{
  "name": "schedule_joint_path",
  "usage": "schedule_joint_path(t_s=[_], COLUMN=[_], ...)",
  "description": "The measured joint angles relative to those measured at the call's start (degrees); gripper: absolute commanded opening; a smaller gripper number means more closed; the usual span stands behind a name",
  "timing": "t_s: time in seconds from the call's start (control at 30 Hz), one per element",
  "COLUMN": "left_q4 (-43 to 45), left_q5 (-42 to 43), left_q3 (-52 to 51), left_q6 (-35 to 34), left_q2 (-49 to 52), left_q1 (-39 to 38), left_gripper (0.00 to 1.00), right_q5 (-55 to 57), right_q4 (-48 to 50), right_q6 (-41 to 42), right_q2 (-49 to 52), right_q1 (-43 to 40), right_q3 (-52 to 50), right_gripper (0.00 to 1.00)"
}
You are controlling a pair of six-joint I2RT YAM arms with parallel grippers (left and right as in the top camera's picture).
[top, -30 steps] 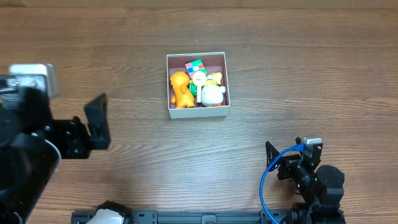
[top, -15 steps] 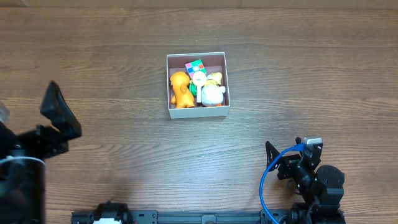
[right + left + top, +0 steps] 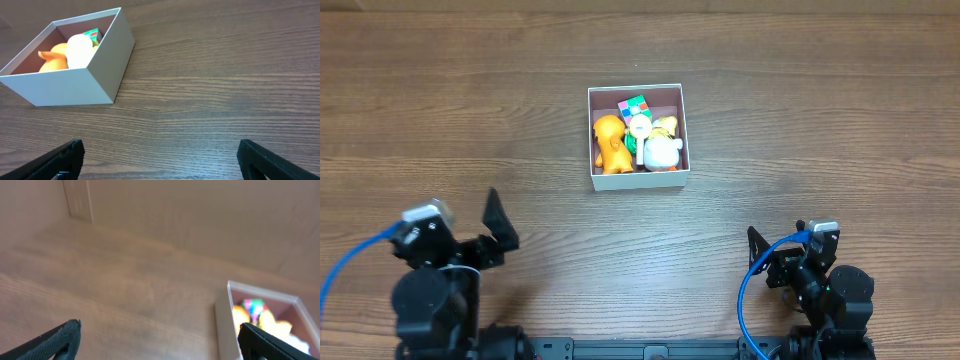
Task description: Pack container
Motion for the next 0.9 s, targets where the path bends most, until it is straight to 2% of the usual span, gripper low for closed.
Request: schedule_joint_path(t_s=[0.17, 0.4, 0.9], left_q4=[1.60, 2.19, 2.32], left_q5=[0.81, 1.03, 1.20], left_q3=[-9.33, -17.00, -26.32], left_q6=[0.02, 0.02, 0.02], left_q2=[-6.69, -14.29, -16.17], left_q1=[0.81, 1.18, 1.18], left_gripper=[1.00, 1.00, 1.00], right_q5=[-0.02, -0.02, 0.02], right_q4=[0.02, 0.02, 0.02], right_q6=[-0.02, -0.02, -0.02], right_q2=[0.00, 0.00, 0.00], right_q1=[0.02, 0.00, 0.00], right_q3=[0.00, 0.00, 0.00], right_gripper=[1.00, 1.00, 1.00])
